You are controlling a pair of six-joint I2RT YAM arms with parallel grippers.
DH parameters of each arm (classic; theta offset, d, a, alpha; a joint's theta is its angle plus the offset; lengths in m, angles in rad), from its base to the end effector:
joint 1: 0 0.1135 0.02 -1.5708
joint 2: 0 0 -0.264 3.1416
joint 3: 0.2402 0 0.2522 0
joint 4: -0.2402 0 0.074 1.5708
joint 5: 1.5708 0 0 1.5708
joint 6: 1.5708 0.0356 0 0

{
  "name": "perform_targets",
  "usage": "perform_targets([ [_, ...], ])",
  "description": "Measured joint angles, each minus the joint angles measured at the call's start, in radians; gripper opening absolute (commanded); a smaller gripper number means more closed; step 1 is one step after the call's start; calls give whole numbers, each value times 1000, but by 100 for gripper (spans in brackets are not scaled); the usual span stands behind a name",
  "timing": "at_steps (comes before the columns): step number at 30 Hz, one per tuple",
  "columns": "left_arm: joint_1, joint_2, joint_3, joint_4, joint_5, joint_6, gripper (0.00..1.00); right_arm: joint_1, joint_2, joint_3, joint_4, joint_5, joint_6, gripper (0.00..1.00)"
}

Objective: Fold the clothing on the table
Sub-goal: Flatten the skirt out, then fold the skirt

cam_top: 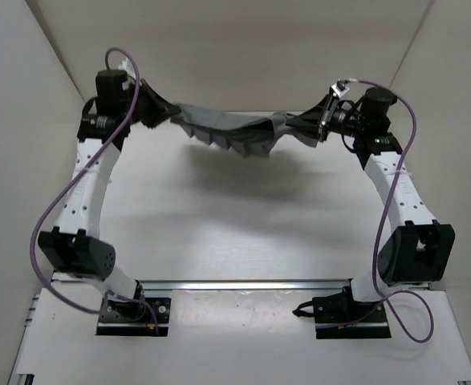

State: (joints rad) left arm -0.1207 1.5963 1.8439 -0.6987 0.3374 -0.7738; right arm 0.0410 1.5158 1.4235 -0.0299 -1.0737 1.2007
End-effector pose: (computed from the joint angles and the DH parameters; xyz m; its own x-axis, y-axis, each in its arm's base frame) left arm 0.3424 -0.0534 0.4487 -0.5957 -0.5920 -0.5429 -0.0096 0.6810 -0.7322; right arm 0.3437 0.0454 0.4032 -0.8749 0.4091 -0.2591 -0.2088 0.1641 0.9641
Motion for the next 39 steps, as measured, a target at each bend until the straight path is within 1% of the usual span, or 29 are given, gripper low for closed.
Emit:
perform_targets([
  [1,-9,-49,-85,17,2,3,0,-8,-27,-58,10,2,-4,0],
  [2,-21,-110,-201,44,6,7,2,-16,-56,-126,16,3,-13,2],
  [3,-36,-178,-325,58,11,10,24,-25,-90,-207,1,6,-33,16],
  [4,-53,-237,-438,72,14,18,32,-31,-116,-276,-35,13,-65,28],
  [5,-67,-300,-564,92,16,22,35,-39,-136,-334,-78,23,-100,41],
  [6,-80,-361,-682,100,23,25,37,-52,-152,-388,-143,41,-155,44],
  [7,-90,-429,-811,103,38,26,43,-61,-162,-431,-229,68,-230,49],
  [8,-95,-489,-930,110,50,25,48,-73,-165,-463,-322,108,-307,51],
  [10,-106,-582,-1119,109,69,19,47,-100,-166,-512,-469,211,-440,53],
  [11,-114,-616,-1196,110,76,14,48,-113,-169,-536,-520,254,-492,52],
  [12,-128,-643,-1260,112,84,6,53,-127,-179,-568,-570,301,-545,53],
  [13,-138,-664,-1309,117,93,-2,98,-135,-193,-599,-607,346,-583,53],
  [15,-149,-692,-1360,141,104,-19,99,-118,-223,-642,-660,420,-630,58],
  [18,-153,-697,-1371,183,89,-17,99,-18,-240,-653,-689,529,-669,60],
  [21,-166,-646,-1363,231,46,4,98,55,-201,-645,-667,586,-703,59],
  [26,-183,-504,-1352,331,-15,31,99,38,-53,-616,-610,650,-731,59],
  [31,-194,-304,-1275,402,-66,61,99,36,71,-544,-571,680,-742,58],
  [33,-193,-248,-1250,430,-72,60,99,37,115,-502,-550,685,-748,57],
  [38,-203,-140,-1180,516,-86,58,99,49,171,-462,-517,689,-749,52],
  [39,-208,-117,-1166,536,-83,55,96,51,175,-462,-512,687,-749,51],
])
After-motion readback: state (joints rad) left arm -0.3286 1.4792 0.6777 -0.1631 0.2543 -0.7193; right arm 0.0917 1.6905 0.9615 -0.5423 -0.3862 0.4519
